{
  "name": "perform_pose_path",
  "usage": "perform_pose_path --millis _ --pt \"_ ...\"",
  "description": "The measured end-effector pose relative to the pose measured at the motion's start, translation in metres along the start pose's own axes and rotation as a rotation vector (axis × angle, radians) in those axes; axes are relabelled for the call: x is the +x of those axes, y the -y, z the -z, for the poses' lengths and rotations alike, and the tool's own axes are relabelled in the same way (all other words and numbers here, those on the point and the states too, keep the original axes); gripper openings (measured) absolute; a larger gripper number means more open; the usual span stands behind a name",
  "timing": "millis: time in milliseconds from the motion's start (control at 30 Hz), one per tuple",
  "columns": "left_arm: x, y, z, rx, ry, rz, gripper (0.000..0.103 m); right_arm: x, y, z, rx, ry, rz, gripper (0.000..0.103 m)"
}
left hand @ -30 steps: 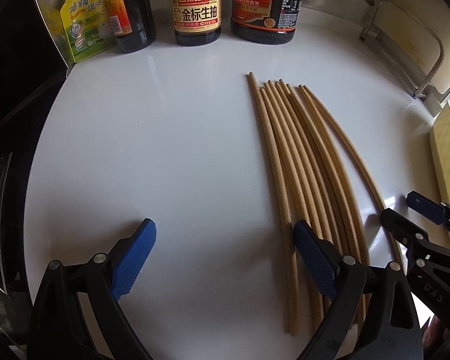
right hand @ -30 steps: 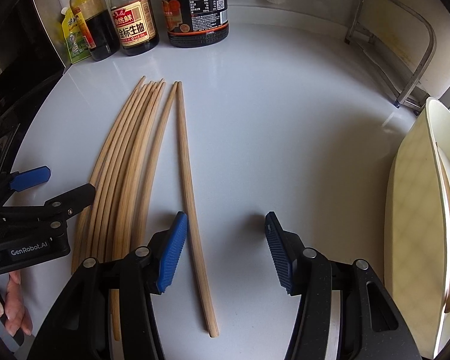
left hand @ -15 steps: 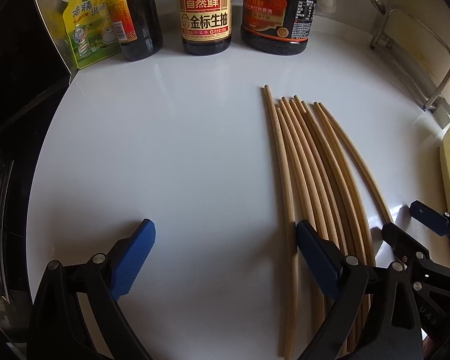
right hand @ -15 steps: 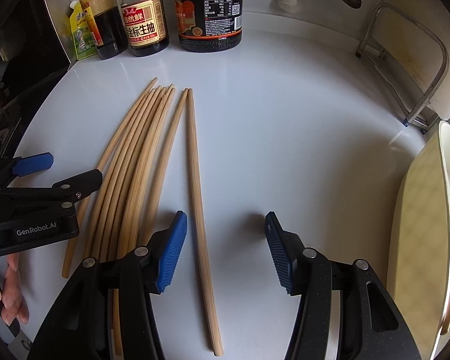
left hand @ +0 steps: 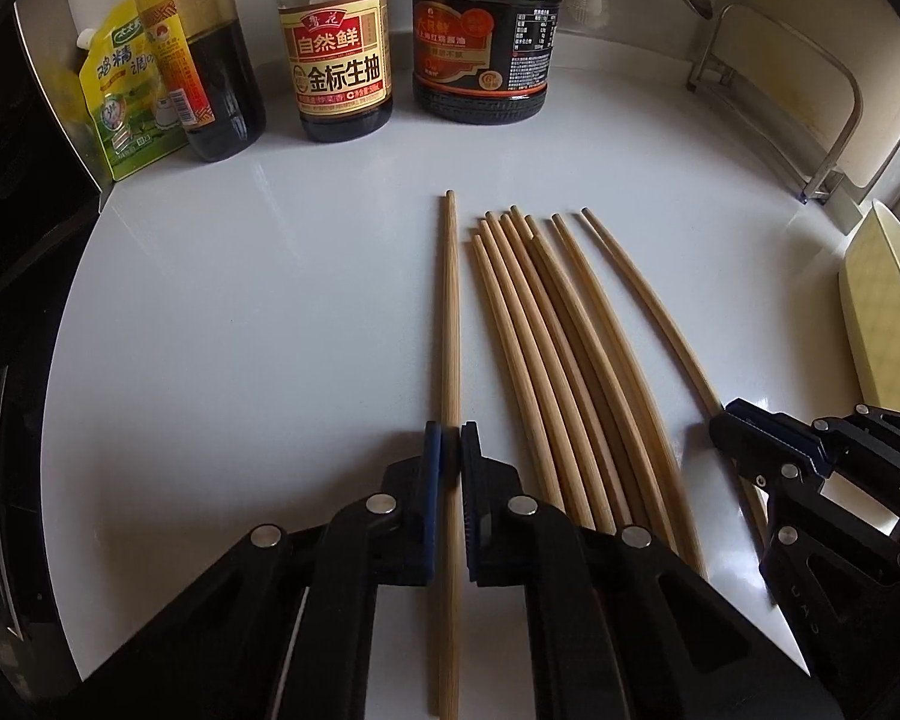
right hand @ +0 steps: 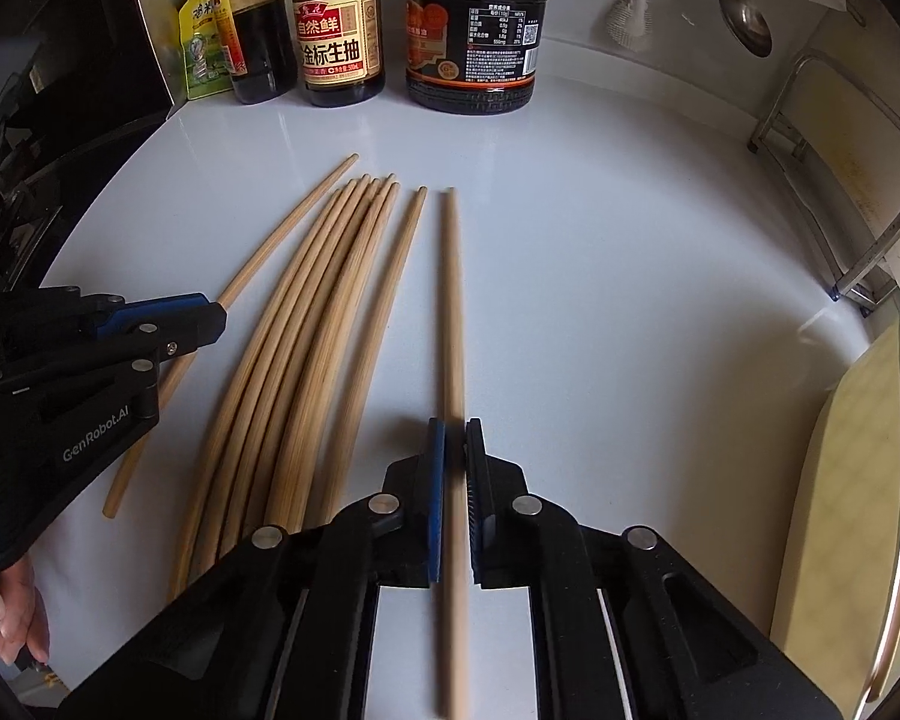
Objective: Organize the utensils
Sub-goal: 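Carry the chopstick in the left gripper over the basin while the right gripper carries its own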
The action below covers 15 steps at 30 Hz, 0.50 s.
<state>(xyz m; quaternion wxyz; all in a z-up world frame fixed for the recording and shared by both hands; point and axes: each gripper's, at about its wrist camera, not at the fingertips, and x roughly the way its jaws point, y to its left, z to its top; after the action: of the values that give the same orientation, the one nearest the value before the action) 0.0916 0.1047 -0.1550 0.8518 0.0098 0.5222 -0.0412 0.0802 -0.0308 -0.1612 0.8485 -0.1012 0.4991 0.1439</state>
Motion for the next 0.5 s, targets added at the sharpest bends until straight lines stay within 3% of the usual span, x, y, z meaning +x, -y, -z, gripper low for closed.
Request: perform_pose_path --millis 133,500 --pt "-0.004 -0.009 0.003 -0.039 -0.035 0.039 0.007 -0.006 0.009 0.003 0.088 0.004 -0.041 0.006" --pt "-0.055 -0.005 0.009 0.019 -0.012 0.058 0.007 -0.066 0.014 0.011 0.2 0.061 -0.119 0.006"
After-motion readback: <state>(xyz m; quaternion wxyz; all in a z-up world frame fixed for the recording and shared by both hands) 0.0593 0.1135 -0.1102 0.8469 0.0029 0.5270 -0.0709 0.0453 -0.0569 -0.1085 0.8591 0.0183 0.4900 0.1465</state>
